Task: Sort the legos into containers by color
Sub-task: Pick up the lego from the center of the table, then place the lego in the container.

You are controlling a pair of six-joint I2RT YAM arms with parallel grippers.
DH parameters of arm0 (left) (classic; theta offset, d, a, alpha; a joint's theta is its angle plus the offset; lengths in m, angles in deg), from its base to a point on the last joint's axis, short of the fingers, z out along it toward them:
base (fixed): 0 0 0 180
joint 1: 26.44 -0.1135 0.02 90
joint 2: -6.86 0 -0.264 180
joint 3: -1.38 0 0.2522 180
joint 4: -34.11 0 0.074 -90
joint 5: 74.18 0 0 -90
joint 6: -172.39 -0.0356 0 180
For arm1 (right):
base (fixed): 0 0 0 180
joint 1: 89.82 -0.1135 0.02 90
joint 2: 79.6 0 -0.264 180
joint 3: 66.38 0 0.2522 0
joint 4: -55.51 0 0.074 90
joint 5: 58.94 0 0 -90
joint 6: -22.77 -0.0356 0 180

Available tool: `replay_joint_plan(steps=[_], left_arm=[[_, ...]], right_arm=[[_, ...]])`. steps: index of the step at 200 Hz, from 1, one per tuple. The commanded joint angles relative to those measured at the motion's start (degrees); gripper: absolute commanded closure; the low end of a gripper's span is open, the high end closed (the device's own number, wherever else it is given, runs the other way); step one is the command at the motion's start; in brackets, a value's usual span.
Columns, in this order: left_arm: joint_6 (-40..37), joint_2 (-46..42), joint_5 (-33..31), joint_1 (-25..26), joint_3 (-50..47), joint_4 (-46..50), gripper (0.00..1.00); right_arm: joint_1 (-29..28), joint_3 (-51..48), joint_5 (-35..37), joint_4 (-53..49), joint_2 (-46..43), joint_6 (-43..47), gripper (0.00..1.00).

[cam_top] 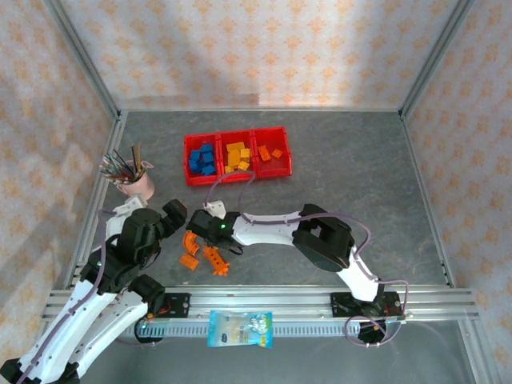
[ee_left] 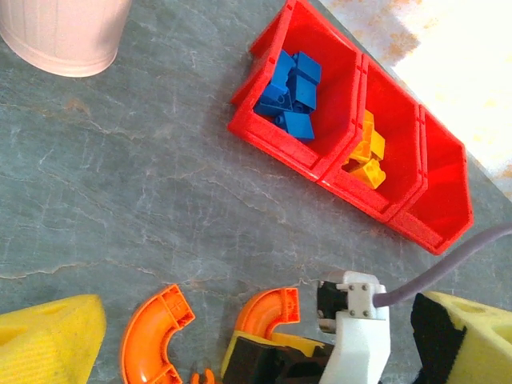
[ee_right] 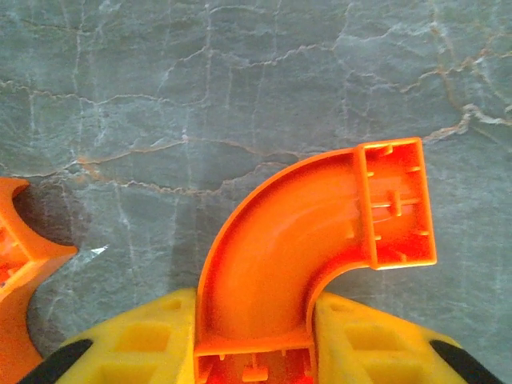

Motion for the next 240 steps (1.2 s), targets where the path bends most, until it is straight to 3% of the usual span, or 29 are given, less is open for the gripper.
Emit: replay_joint_plan(steps=[1, 61, 127, 148, 173, 189, 240], left_arm=[[-1.3, 1.5, 1.1, -0.5, -0.1, -3.6, 0.01], [-5.1, 9.4, 6.2, -0.5, -1.3, -16.7, 0.01], [-8.3, 22.7, 10.1, -0.5, 0.8, -30.2, 0.01], [-9.2, 26.2, 10.1, -0.6, 2.8, -31.3, 0.01], [-9.8, 27.9, 10.1, -0.6, 3.8, -32.0, 0.01], [-10.0, 27.8, 9.7, -0.7, 4.0, -31.8, 0.01], [-9.3, 23.4, 8.2, -0.8, 3.3, -28.3, 0.01]], right_arm=[[2.8, -3.9, 3.5, 1.0, -9.1, 1.2, 0.68], [17.4, -9.1, 3.6, 4.3, -19.6, 12.4, 0.67], [32.6, 4.0, -0.8, 9.6, -7.1, 24.8, 0.66], [34.9, 10.8, -0.4, 8.9, -1.3, 26.9, 0.64], [36.7, 18.4, -1.0, 5.0, 3.2, 28.0, 0.51], [36.7, 17.6, -2.6, 6.2, 1.6, 28.7, 0.44], [33.1, 6.5, -5.1, 8.9, -8.9, 26.9, 0.37]])
